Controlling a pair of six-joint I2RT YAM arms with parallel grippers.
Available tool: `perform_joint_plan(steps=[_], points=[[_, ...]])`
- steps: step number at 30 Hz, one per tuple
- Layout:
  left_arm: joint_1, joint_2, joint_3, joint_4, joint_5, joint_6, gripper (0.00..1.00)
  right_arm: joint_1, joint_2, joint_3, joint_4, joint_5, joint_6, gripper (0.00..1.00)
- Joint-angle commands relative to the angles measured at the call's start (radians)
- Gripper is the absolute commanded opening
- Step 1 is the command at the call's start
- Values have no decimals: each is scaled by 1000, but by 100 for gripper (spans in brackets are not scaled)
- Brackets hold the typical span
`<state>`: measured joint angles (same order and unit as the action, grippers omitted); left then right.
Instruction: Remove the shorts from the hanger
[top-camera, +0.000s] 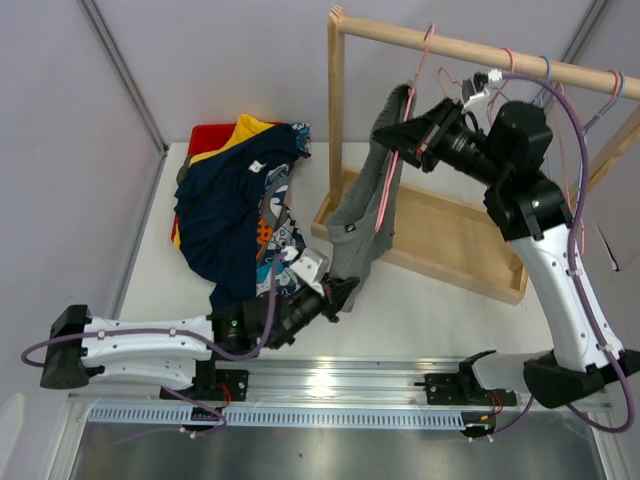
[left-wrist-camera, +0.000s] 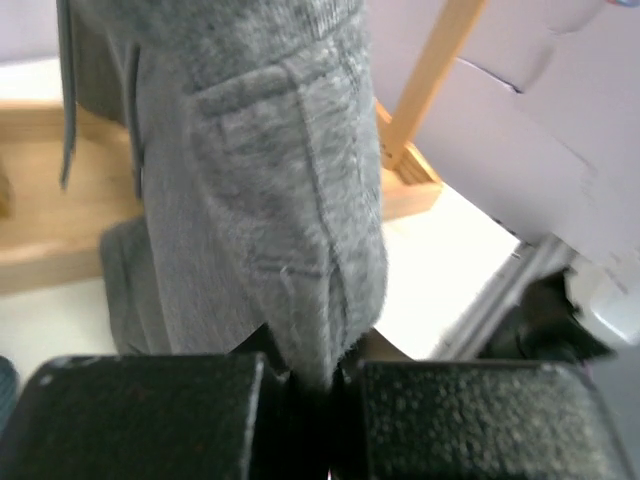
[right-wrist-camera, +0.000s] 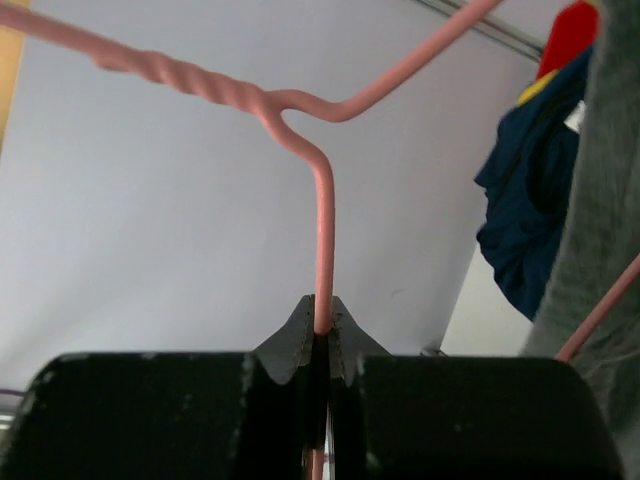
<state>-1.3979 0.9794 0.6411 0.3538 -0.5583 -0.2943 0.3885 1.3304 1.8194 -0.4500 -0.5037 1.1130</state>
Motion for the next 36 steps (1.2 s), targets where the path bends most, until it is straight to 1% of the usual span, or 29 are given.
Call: perform_joint_plan(steps=[1, 2, 3, 4, 6, 7, 8, 10, 11, 12, 14, 15, 16, 17, 18, 19, 20, 22, 23, 24, 26, 27, 28, 29, 30, 32, 33, 34, 36], points=[[34, 96, 190, -113, -68, 64, 0, 64, -156, -199, 277, 105, -46, 0], [57, 119, 219, -124, -57, 78, 0, 93, -242, -279, 283, 138, 5, 0], [82, 155, 295, -122, -34, 99, 0, 145, -285, -419, 286, 154, 34, 0], [130, 172, 316, -121, -23, 107, 0, 167, -327, -481, 292, 168, 62, 0], [178, 209, 383, -131, 1, 121, 0, 208, -437, -608, 297, 215, 128, 0], [225, 249, 423, -136, 18, 122, 0, 236, -460, -626, 290, 227, 139, 0], [244, 271, 466, -148, 24, 124, 0, 240, -482, -631, 268, 235, 152, 0], [286, 324, 540, -202, 34, 129, 0, 242, -504, -580, 237, 232, 140, 0], [289, 332, 552, -223, 26, 130, 0, 242, -499, -544, 185, 234, 122, 0], [286, 334, 561, -267, 14, 135, 0, 240, -475, -448, 156, 237, 67, 0], [272, 280, 548, -311, -9, 132, 0, 239, -436, -343, 72, 255, 4, 0], [231, 250, 540, -372, -44, 142, 0, 233, -389, -289, 51, 258, -55, 0], [199, 220, 525, -421, -93, 158, 0, 211, -360, -182, 30, 252, -80, 0], [169, 161, 534, -477, -230, 164, 0, 195, -329, -128, -5, 238, -99, 0], [115, 127, 531, -540, -292, 152, 0, 170, -298, -76, -18, 216, -123, 0], [99, 92, 537, -672, -337, 138, 0, 143, -236, 13, -29, 155, -130, 0], [86, 20, 549, -737, -409, 120, 0, 78, -203, 50, -36, 122, -128, 0], [77, -51, 591, -905, -443, 63, 0, 11, -126, 101, -13, 44, -116, 0], [79, -111, 638, -933, -460, 78, 0, -47, -110, 110, 9, 27, -108, 0], [79, -135, 649, -946, -469, 105, 0, -71, -94, 104, 36, 13, -99, 0], [80, -171, 679, -903, -489, 185, 0, -103, -47, 87, 100, -12, -76, 0], [80, -180, 706, -877, -514, 283, 0, -126, -31, 69, 121, -31, -68, 0], [80, -174, 724, -859, -523, 338, 0, -132, -11, 61, 146, -41, -62, 0], [83, -165, 770, -816, -526, 389, 0, -137, 21, 55, 158, -47, -50, 0], [95, -138, 816, -793, -511, 482, 0, -142, 33, 37, 168, -53, -48, 0], [135, -104, 885, -750, -476, 573, 0, -142, 49, 2, 206, -52, -33, 0], [196, -82, 913, -756, -448, 580, 0, -143, 49, -41, 224, -53, -22, 0], [226, -44, 995, -766, -393, 583, 0, -143, 44, -64, 255, -55, -13, 0], [288, -15, 1032, -763, -350, 606, 0, -142, 29, -106, 295, -58, 10, 0]])
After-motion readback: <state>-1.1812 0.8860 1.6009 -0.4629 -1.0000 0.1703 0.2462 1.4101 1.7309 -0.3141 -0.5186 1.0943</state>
